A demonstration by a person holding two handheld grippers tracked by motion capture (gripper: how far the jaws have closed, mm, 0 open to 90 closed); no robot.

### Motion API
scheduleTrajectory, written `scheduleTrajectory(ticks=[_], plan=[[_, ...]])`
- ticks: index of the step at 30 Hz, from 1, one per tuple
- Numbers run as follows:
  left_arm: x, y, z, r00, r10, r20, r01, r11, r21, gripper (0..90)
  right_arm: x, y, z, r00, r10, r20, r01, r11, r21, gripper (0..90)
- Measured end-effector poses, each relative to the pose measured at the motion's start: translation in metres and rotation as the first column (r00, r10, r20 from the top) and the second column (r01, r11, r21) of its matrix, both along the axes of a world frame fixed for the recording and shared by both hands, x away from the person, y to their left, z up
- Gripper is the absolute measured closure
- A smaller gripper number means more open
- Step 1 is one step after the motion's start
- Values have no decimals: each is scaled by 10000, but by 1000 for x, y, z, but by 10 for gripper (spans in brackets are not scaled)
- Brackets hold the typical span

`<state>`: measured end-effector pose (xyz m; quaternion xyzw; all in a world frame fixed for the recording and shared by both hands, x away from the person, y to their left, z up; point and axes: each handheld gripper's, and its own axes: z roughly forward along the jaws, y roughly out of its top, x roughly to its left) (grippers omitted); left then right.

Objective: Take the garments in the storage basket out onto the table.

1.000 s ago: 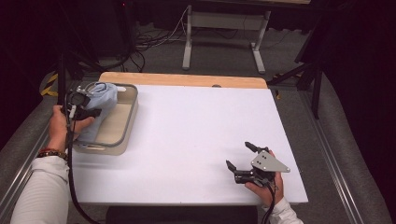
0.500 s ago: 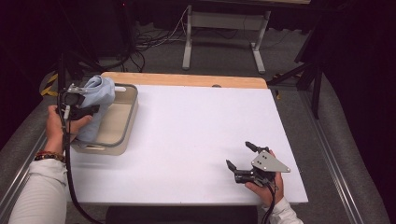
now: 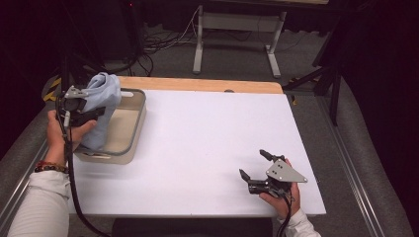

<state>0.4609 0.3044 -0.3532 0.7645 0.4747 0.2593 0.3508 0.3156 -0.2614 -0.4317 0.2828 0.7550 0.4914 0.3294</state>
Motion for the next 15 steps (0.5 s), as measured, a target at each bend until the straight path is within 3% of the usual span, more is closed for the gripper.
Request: scheduleTrajectory(ticks=[11, 15], plan=[[-12, -10, 14, 9974, -420, 593, 448, 9978, -479, 689, -1, 1, 0, 10000, 31, 23, -30, 10000, -57, 94], [-15, -15, 18, 9949, -593, 818, 632, 9969, -460, 689, 0, 2, 0, 10000, 42, -8, -42, 10000, -67, 94]])
